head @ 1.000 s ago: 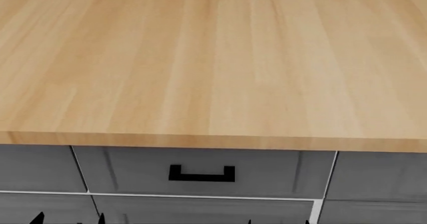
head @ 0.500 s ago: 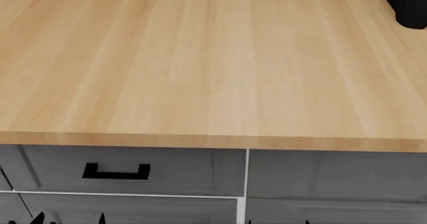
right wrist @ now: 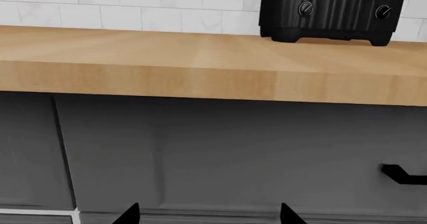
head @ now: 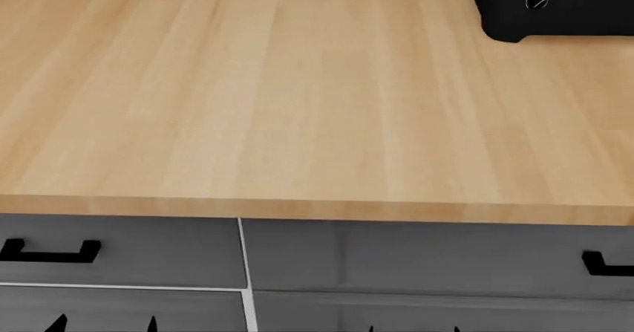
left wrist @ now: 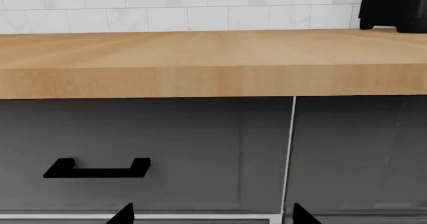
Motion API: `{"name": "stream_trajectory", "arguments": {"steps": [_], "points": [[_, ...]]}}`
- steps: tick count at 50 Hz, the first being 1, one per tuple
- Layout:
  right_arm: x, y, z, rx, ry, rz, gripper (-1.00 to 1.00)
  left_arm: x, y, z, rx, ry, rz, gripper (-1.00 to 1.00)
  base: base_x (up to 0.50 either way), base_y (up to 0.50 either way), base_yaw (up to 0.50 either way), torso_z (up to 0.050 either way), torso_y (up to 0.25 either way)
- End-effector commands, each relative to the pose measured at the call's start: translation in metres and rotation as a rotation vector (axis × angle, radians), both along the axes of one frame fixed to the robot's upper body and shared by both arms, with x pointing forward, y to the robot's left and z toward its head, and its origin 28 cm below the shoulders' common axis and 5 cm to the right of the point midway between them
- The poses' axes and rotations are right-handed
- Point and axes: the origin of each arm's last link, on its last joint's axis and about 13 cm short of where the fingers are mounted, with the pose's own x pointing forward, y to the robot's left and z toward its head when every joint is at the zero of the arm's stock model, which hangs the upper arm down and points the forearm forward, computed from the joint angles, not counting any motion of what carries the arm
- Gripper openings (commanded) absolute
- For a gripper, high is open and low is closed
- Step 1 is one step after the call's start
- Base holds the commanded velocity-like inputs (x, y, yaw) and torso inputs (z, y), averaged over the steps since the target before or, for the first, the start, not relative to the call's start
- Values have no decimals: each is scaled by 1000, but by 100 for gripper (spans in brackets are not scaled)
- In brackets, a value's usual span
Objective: Navigate to the toaster.
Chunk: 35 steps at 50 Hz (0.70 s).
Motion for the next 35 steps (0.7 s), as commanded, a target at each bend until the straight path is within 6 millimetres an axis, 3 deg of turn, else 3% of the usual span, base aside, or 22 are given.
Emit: {"name": "stream_trajectory", "arguments": {"steps": [1, 35], "points": [[0, 0, 0, 0, -1, 0, 100, 0, 0, 0, 1, 1, 0, 100, -1, -500, 0, 0, 0], [0, -1, -1, 3, -2, 0, 100, 1, -1, -1, 0, 3, -1, 100, -1, -500, 0, 0, 0]]}}
